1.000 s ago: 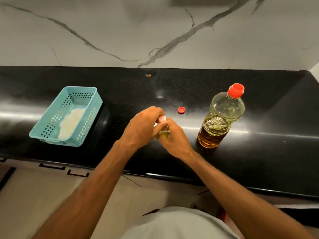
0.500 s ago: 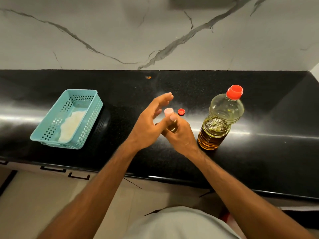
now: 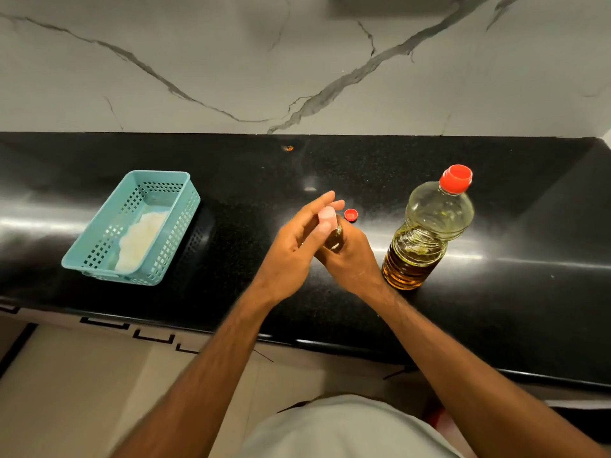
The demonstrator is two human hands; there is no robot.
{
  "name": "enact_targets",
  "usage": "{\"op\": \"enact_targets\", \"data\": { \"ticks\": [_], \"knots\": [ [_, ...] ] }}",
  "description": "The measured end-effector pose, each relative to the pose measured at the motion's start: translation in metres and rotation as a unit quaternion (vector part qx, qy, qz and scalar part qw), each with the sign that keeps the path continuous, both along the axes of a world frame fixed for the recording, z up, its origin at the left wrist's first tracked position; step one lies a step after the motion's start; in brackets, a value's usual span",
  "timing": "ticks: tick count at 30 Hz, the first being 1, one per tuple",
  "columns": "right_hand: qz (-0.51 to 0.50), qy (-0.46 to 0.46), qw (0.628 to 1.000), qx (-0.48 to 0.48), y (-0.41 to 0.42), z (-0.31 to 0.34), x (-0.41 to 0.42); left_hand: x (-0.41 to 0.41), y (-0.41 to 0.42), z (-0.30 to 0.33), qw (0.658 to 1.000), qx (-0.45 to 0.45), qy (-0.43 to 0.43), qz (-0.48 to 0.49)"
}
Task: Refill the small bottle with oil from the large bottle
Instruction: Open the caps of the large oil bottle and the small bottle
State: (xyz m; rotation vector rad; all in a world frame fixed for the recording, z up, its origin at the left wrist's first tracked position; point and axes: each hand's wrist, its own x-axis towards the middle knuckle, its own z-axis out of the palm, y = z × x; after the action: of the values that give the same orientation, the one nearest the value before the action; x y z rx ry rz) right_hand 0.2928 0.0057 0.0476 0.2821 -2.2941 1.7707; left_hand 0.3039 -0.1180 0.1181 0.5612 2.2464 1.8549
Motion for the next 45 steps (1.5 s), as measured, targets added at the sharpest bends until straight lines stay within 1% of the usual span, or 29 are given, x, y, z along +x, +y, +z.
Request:
{"op": "enact_targets", "data": {
  "ticks": [6,7,9,11,13,15,18,21,24,26,27,29,31,33,36,37,38,40,45],
  "knots": [
    [0.007,0.003,1.0,0.011,0.0,-0.003,0.003,0.0,0.001,-0.009,0.989,-0.023,0.055,0.133],
    [0.003,0.002,1.0,0.014,-0.002,-0.003,0.004,0.001,0.002,-0.009,0.989,-0.033,0.057,0.133],
    [-0.002,0.0,1.0,0.012,-0.002,-0.003,0.004,0.003,0.004,-0.009,0.993,-0.048,0.058,0.093],
    [0.005,-0.005,1.0,0.002,-0.002,-0.002,0.005,0.005,0.005,-0.009,0.997,-0.042,0.046,0.052],
    [0.011,-0.006,1.0,0.0,-0.001,-0.003,0.005,0.006,0.004,-0.01,0.998,-0.025,0.031,0.043],
    [0.013,0.001,1.0,0.004,0.0,-0.003,0.006,0.006,0.002,-0.012,0.997,-0.012,0.033,0.064],
    [0.012,0.006,1.0,0.021,-0.001,-0.005,0.007,0.006,0.001,-0.014,0.991,0.004,0.048,0.127],
    [0.004,-0.011,0.999,0.035,-0.005,-0.006,0.009,0.004,0.002,-0.015,0.985,0.011,0.069,0.16],
    [0.011,-0.018,0.999,0.027,-0.006,-0.004,0.009,0.003,0.006,-0.012,0.977,0.041,0.076,0.193],
    [-0.002,-0.018,0.999,0.038,-0.006,-0.003,0.01,-0.004,0.003,-0.008,0.97,0.064,0.076,0.22],
    [-0.015,-0.019,0.999,0.045,-0.005,-0.004,0.012,-0.011,-0.001,-0.007,0.967,0.06,0.079,0.234],
    [-0.031,-0.027,0.998,0.047,-0.003,-0.005,0.015,-0.032,-0.012,-0.008,0.964,-0.004,0.095,0.249],
    [-0.034,-0.04,0.998,0.041,-0.001,-0.009,0.017,-0.057,-0.022,-0.019,0.957,-0.109,0.106,0.245],
    [-0.036,-0.052,0.997,0.036,0.0,-0.011,0.019,-0.079,-0.027,-0.037,0.945,-0.208,0.079,0.241],
    [-0.036,-0.072,0.996,0.033,0.003,-0.014,0.022,-0.106,-0.029,-0.065,0.905,-0.375,0.029,0.201],
    [-0.037,-0.078,0.996,0.034,0.004,-0.015,0.023,-0.112,-0.028,-0.072,0.89,-0.418,0.016,0.18],
    [-0.038,-0.085,0.995,0.035,0.006,-0.016,0.024,-0.117,-0.027,-0.079,0.879,-0.447,0.007,0.163],
    [-0.044,-0.097,0.993,0.039,0.009,-0.018,0.026,-0.125,-0.024,-0.089,0.867,-0.478,0.002,0.143],
    [-0.058,-0.116,0.991,0.034,0.019,-0.022,0.03,-0.138,-0.02,-0.106,0.864,-0.485,-0.004,0.131]
  ]
}}
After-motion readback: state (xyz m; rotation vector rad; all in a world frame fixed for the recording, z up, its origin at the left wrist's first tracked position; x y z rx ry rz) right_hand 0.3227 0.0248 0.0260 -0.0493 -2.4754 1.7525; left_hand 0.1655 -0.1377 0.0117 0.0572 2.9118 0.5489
